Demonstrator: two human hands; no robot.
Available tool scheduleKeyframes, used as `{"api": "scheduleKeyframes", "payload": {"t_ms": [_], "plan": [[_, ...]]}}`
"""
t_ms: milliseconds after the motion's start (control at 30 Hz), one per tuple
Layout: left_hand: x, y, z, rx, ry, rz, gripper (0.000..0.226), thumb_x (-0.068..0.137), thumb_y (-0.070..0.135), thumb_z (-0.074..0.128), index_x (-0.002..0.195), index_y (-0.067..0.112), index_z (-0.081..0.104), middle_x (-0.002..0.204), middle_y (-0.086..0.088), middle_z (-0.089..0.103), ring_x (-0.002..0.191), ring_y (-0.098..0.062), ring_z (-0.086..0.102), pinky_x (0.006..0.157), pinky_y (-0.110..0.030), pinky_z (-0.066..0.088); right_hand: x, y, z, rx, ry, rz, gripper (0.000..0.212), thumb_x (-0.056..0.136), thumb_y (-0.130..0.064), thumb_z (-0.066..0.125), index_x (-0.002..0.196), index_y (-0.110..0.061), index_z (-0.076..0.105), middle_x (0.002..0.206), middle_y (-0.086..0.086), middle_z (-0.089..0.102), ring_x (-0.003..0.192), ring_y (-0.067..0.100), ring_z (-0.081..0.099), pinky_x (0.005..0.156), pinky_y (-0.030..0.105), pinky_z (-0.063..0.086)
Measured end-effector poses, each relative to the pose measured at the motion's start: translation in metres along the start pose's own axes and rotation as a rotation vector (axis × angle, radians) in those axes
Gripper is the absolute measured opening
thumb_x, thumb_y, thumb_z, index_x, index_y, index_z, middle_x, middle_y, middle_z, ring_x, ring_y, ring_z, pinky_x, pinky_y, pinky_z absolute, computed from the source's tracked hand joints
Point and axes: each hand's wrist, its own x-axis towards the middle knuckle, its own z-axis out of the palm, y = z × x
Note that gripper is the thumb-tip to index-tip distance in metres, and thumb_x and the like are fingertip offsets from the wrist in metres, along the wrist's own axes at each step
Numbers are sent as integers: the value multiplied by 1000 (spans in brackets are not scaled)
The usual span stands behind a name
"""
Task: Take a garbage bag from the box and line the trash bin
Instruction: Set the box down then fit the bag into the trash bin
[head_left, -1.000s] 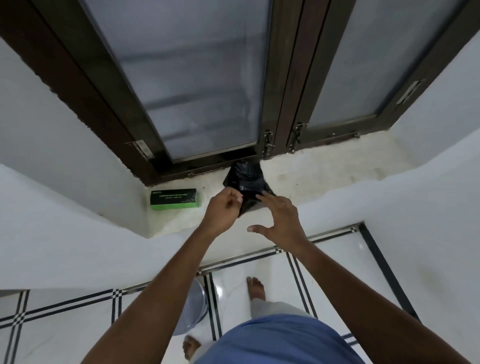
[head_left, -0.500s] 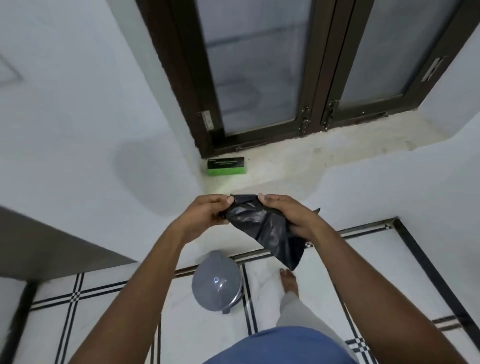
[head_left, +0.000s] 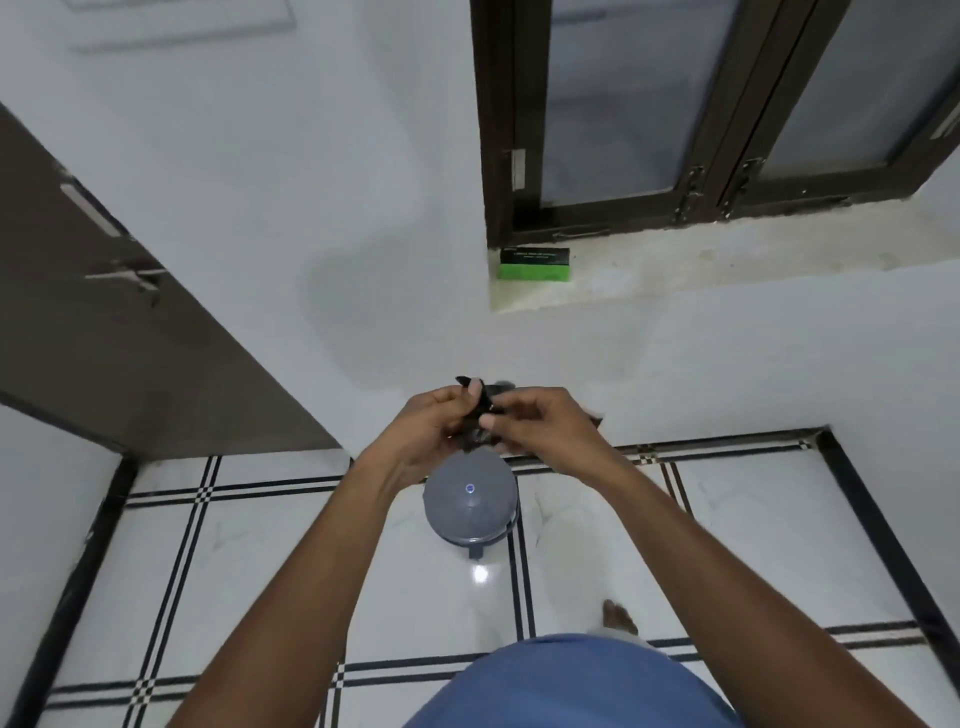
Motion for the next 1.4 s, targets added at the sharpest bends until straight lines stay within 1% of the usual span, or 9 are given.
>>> {"api": "scheduleKeyframes", "payload": {"t_ms": [200,333,533,667,733,900,1033,1233,1400], "plan": [[1,-3,-22,-267,73,70,21,98,34,74,103,14,68,112,-8,76,103,-23,81,99,-39,67,-3,12,-47,203,184,127,21,106,-20,75,117,-4,81,103,5,79,73,16,73,86,37,68],[2,-3,-2,-229,11,27,43,115,37,56,127,-1,73,124,-19,78,109,-28,79,92,-38,68,-6,23,-63,-115,260,85,14,109,-19,70,108,-10,81,93,3,77,66,15,69,76,35,68],[8,9,13,592,104,78,17,95,23,90,95,14,75,74,1,69,65,-6,65,67,-24,52,-12,13,-90,-7,283,83,20,115,-12,56,111,-3,73,92,9,75,67,17,70,76,33,69],[14,-2,25,1046,741,518,16,97,19,75,110,16,66,95,4,60,84,-12,54,77,-34,44,-18,10,-95,123,220,75,18,115,-12,58,111,-5,74,95,9,76,73,19,73,80,36,69],[7,0,45,896,855,559,25,101,34,70,97,12,61,89,-1,63,79,-19,56,74,-33,42,-19,11,-92,126,268,47,12,112,-11,64,111,-5,74,95,12,77,75,21,77,79,33,69],[1,12,89,365,300,-73,66,102,68,65,100,4,82,90,-11,85,71,-23,76,61,-30,61,-26,13,-82,123,169,17,14,99,-8,82,111,-3,77,97,23,80,79,25,79,79,35,69],[10,-7,80,158,274,50,18,102,23,81,111,7,81,106,-11,82,99,-23,78,77,-28,63,-32,15,-76,130,140,28,27,96,-15,87,109,6,76,90,14,78,78,23,75,77,32,67],[5,-14,69,-208,206,114,13,109,19,71,100,10,73,101,-5,81,95,-17,81,95,-36,66,-38,22,-85,397,191,102,25,105,-32,75,104,-8,70,98,9,78,87,22,77,92,43,68],[-2,-14,68,-145,175,156,18,104,20,78,117,9,72,107,-9,70,86,-16,70,78,-25,64,-41,15,-79,322,222,89,23,111,-27,68,112,-5,74,104,6,81,84,16,71,84,35,66]]}}
